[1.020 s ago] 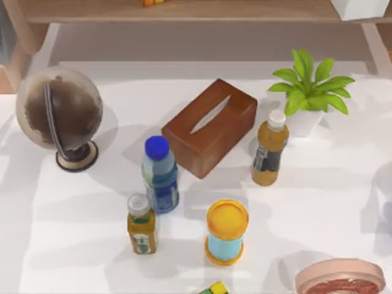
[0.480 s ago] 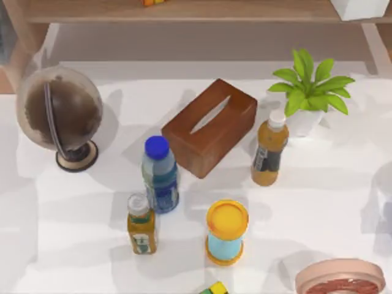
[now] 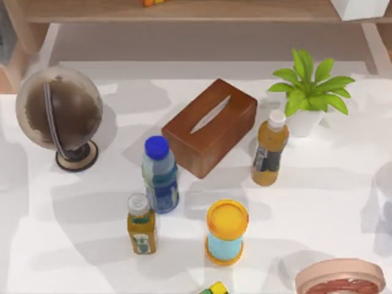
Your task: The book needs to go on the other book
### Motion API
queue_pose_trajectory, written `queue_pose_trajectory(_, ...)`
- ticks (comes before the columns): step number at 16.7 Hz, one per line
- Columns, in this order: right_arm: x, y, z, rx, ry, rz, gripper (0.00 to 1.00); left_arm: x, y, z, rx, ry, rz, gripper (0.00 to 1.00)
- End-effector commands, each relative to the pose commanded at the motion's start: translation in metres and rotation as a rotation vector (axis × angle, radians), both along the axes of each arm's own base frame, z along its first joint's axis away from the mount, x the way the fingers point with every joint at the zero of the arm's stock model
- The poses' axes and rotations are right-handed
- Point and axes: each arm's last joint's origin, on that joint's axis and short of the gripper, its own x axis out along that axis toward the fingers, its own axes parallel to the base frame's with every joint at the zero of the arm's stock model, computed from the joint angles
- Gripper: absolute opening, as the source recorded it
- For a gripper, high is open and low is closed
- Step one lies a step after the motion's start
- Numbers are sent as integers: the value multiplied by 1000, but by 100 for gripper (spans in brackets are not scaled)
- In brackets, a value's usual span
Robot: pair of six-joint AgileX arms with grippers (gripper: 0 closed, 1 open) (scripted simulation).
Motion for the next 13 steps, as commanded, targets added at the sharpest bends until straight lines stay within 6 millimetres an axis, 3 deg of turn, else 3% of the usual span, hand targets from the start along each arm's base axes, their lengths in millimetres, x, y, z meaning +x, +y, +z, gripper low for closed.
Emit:
queue_pose_trajectory(6, 0, 0, 0, 0, 0, 0, 100, 0, -3, 0, 0, 3, -2, 100)
queue_pose_trajectory(13, 0, 0, 0, 0, 0, 0, 100, 18, -9, 14, 0, 0, 1, 100)
